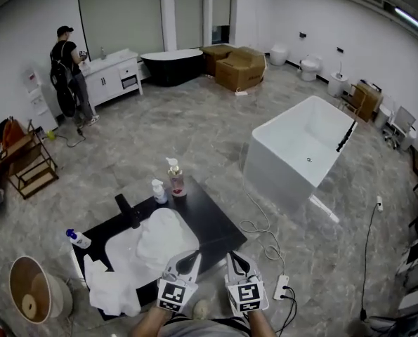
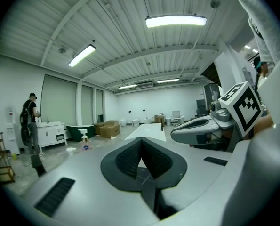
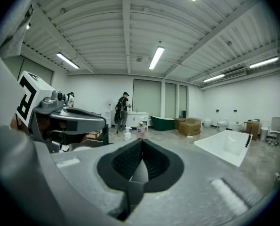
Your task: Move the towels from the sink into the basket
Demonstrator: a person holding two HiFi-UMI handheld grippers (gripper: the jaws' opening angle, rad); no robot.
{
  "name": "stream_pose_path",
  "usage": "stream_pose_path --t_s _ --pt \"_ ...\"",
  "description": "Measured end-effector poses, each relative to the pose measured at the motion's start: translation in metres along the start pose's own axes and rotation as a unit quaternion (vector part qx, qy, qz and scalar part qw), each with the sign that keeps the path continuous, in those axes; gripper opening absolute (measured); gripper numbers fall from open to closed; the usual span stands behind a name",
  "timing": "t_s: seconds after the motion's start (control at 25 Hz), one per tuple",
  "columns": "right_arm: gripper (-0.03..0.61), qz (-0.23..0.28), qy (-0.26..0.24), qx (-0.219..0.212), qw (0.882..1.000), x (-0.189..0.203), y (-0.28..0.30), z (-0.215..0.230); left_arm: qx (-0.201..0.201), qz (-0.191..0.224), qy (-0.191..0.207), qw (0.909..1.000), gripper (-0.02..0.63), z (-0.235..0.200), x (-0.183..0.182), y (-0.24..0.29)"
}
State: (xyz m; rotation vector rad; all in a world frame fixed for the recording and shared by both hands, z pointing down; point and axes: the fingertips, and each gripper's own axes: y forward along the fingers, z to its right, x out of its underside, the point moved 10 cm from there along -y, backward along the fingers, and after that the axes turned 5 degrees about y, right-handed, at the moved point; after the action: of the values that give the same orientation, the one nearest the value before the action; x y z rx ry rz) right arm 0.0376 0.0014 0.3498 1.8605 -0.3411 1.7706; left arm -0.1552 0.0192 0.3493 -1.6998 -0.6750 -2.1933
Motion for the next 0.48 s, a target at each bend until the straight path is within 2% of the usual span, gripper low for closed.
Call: stream_pose_path --t_s 0.16,0.24,0.48 --pt "0.0 -0.005 -0.008 -0.054 0.999 -0.002 0.038 -0.029 -0.056 -0.015 -0.026 0.998 0.009 -0.031 0.011 -0.023" --pt "0.0 -0.009 -0.011 -0.079 0.997 -0.001 0.056 -0.042 -0.08 -0.026 -0.024 0.9962 0.009 -0.045 0.024 -0.032" --pt "0.0 -0.03 -0.026 -0.145 0.989 0.009 0.108 -0.077 -0.141 -0.056 -0.045 0.9873 0.009 -0.08 0.057 -0.057"
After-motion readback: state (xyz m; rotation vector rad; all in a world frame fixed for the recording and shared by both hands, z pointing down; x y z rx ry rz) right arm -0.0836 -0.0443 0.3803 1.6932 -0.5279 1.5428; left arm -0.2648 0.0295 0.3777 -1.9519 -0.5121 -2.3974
